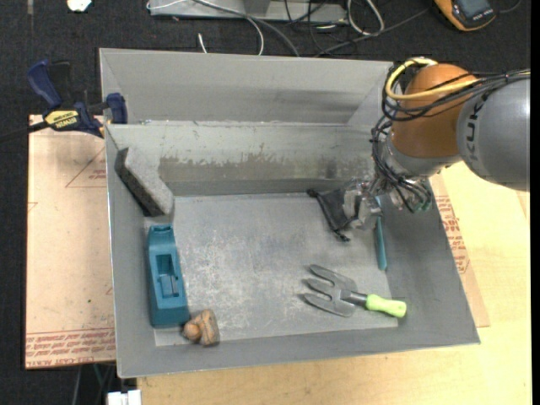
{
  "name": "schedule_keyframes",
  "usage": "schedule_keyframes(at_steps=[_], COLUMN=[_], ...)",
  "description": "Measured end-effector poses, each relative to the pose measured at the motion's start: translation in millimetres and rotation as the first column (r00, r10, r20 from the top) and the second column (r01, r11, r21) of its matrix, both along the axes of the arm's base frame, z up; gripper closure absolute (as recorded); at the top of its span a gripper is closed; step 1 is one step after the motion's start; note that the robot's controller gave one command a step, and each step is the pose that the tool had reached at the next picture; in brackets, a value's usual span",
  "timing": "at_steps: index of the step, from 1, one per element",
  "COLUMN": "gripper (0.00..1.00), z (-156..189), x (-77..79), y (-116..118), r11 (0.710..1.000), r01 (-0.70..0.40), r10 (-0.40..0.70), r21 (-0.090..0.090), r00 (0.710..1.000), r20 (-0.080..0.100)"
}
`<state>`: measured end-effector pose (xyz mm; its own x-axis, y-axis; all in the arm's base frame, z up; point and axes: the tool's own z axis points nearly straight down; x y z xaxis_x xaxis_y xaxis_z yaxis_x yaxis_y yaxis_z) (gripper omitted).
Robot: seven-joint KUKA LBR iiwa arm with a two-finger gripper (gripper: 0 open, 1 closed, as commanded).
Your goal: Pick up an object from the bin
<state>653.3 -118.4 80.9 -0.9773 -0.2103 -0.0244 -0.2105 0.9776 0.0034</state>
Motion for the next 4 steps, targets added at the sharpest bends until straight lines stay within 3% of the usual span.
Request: schedule_keyframes(at_steps=[1, 2, 3, 4], gripper=[1.0, 1.0, 1.0, 1.0], z=[16.2, 11.4, 84.0, 116.2], x=[3.2, 4.1, -6.2, -10.6], y=[5.5, 1.7, 30.2, 28.5], r11=[1.0, 1.0, 0.998, 0.999], r01=[-0.025, 0.007, -0.07, 0.036], r10=[0.025, -0.007, 0.07, -0.036], r21=[-0.001, 0.001, -0.001, 0.004], r00=[1.0, 1.0, 0.998, 0.999], r20=[0.004, 0.004, 0.003, -0.004])
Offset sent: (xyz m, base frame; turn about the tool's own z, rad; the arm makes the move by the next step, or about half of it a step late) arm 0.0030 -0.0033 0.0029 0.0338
